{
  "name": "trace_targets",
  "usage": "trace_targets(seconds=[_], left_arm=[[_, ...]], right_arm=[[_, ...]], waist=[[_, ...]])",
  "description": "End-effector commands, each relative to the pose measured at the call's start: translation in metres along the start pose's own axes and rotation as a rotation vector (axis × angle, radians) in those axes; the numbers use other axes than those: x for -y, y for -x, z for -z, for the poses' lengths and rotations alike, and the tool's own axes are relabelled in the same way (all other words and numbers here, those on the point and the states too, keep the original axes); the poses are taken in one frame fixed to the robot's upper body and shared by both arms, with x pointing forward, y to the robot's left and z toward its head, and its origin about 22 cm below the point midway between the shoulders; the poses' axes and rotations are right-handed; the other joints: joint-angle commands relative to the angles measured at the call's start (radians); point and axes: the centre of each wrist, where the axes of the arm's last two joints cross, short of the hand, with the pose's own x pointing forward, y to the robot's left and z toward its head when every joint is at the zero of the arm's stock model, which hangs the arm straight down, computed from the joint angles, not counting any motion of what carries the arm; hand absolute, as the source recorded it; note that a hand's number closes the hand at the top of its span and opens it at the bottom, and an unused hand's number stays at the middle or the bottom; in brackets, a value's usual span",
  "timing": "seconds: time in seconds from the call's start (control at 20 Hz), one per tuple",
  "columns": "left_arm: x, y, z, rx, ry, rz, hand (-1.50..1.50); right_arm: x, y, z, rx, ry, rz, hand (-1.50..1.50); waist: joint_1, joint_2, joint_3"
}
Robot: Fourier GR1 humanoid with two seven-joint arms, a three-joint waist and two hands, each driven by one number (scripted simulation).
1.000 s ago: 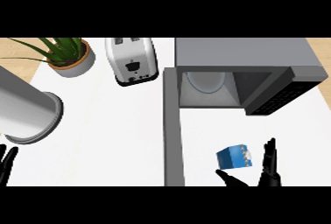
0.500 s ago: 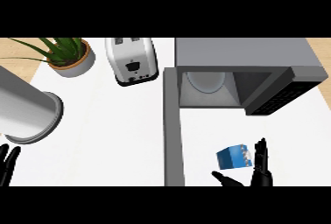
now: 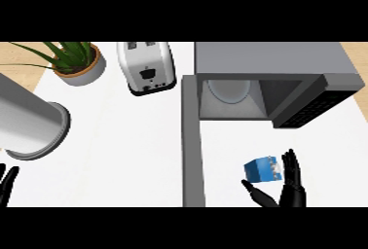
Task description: Pick up the milk, place it into the microwave and close the microwave
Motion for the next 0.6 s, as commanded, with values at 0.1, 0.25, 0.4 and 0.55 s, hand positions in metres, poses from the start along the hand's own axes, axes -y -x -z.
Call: trace_targets(seconds=[0.1, 0.25, 0.4, 0.55], left_arm=[[0.011, -0.006, -0.001, 0.002, 0.003, -0.025, -1.50], [-0.008, -0.008, 0.011, -0.003, -0.017, -0.010, -1.50], [0.000, -0.001, -0.001, 0.008, -0.002, -0.010, -1.50], [-0.012, 0.012, 0.002, 0.010, 0.017, 0.001, -1.50]], right_arm=[[-0.011, 0.004, 0.025, 0.043, -0.015, 0.157, 1.50], [-0.021, -0.005, -0.011, 0.076, -0.004, 0.203, 1.50], [-0.012, -0.003, -0.009, 0.085, -0.024, 0.251, 1.50], [-0.008, -0.012, 0.054, 0.088, -0.121, 0.276, 1.50]], waist=[[0.003, 0.001, 0.001], [-0.005, 0.000, 0.000], [-0.001, -0.001, 0.000], [0.003, 0.001, 0.000]])
